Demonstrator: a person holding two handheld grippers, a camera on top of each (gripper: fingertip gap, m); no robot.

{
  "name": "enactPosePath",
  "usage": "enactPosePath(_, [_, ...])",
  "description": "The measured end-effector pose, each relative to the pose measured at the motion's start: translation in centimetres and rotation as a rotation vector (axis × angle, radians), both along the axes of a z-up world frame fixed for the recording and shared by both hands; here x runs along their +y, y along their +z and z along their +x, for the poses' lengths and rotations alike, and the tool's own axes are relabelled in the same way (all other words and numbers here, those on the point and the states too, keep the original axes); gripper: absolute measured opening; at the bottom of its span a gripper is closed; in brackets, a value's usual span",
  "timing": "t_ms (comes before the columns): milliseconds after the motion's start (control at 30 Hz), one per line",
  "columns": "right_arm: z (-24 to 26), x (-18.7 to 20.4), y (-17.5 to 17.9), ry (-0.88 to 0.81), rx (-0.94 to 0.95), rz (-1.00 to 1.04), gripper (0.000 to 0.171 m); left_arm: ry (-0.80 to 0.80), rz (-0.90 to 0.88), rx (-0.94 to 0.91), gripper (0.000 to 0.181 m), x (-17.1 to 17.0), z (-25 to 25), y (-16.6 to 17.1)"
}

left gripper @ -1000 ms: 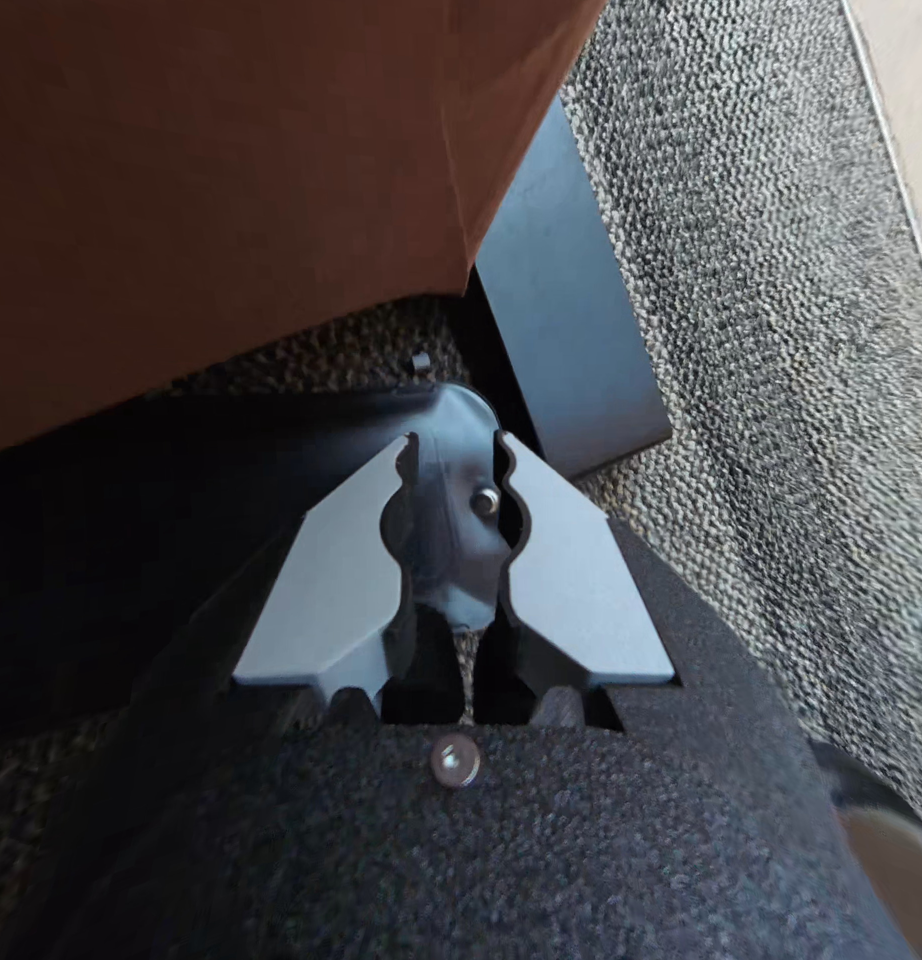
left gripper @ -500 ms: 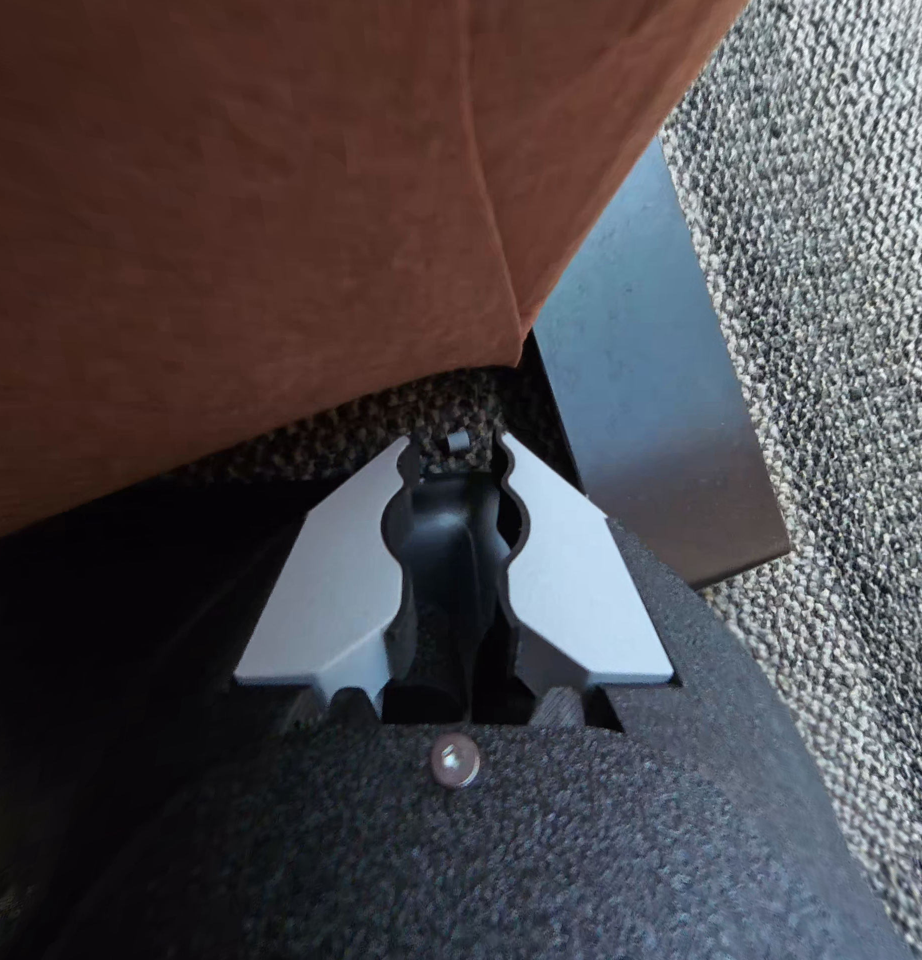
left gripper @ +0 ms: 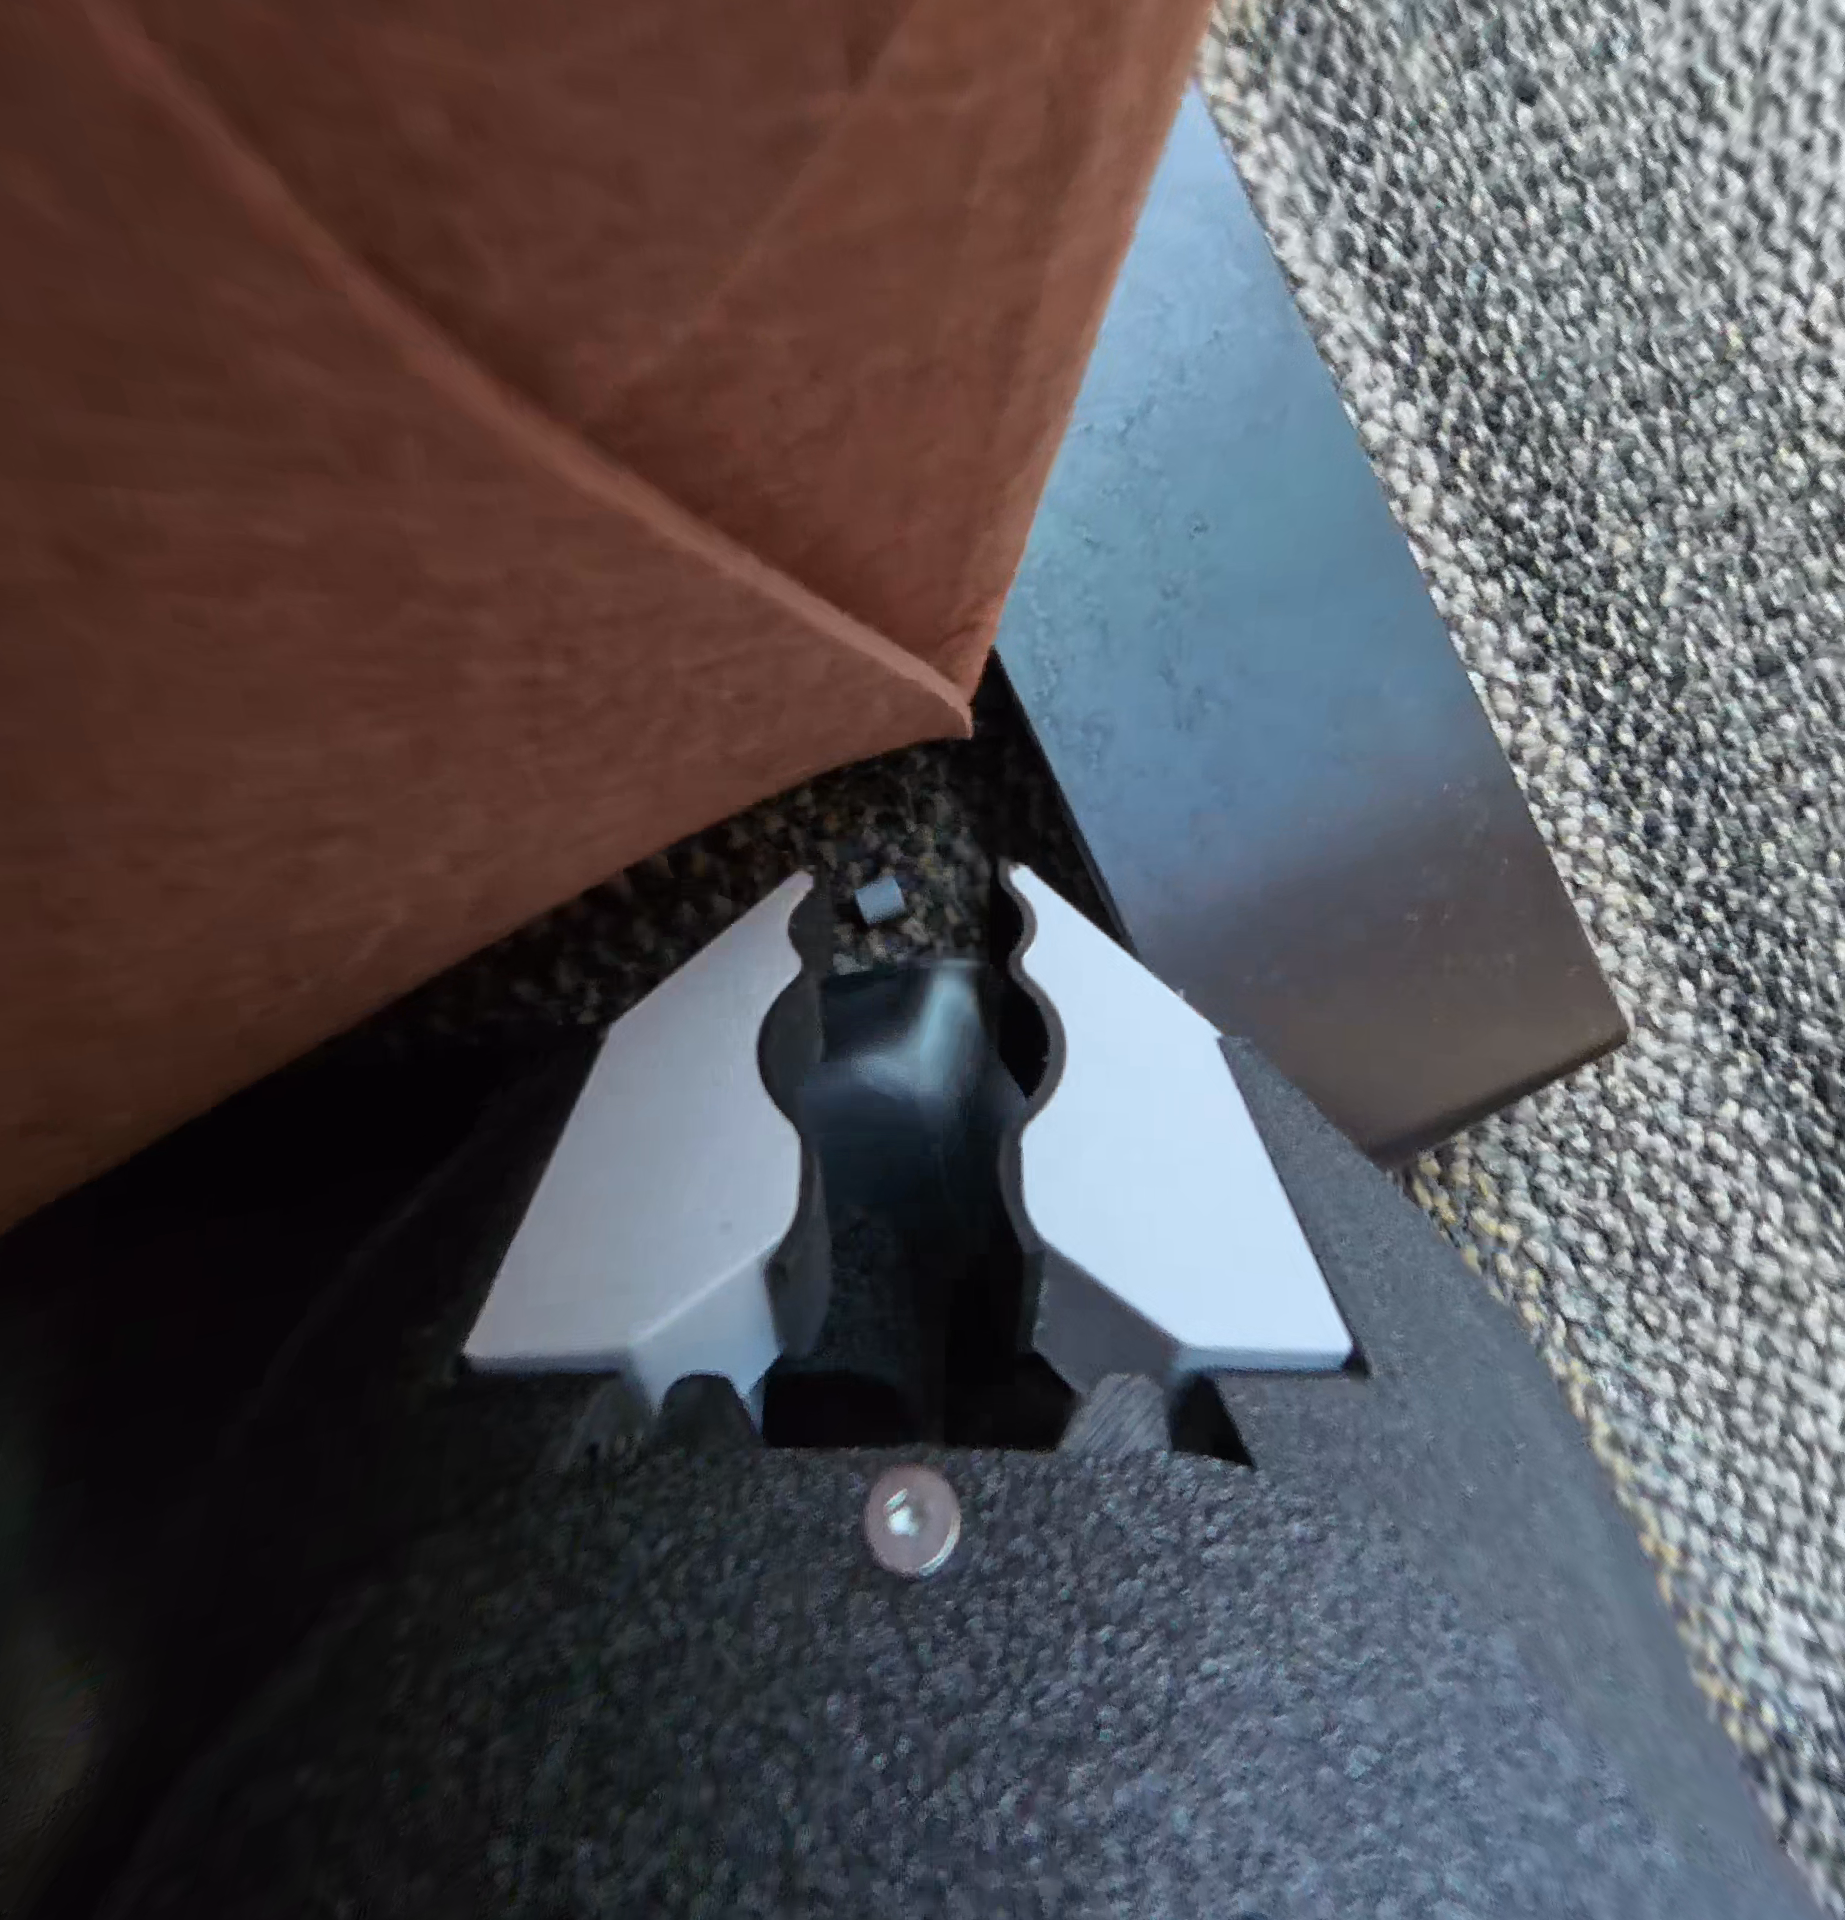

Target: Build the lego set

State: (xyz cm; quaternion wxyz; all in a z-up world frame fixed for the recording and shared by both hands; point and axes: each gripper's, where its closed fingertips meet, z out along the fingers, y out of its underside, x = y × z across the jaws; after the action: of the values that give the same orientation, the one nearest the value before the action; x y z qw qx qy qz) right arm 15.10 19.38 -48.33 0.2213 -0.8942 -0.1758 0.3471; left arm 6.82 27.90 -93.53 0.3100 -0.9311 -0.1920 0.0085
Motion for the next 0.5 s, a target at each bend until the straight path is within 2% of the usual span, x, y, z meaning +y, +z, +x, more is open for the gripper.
enactPosePath(33, [0.10, 0.02, -0.05, -0.003, 0.002, -0.003, 0.014, -0.032, -0.024, -0.003, 0.026, -0.25, 0.30, -0.15])
enactPosePath(167, [0.35, 0.05, 0.10, -0.019, 0.036, -0.022, 0.014, -0.102, -0.088, 0.029, 0.014, -0.62, -0.24, -0.34])
enactPosePath(500, [-0.03, -0.04, 0.25, -0.007, 0.043, -0.022, 0.013, -0.186, -0.120, 0.058, 0.009, -0.89, -0.22, -0.40])
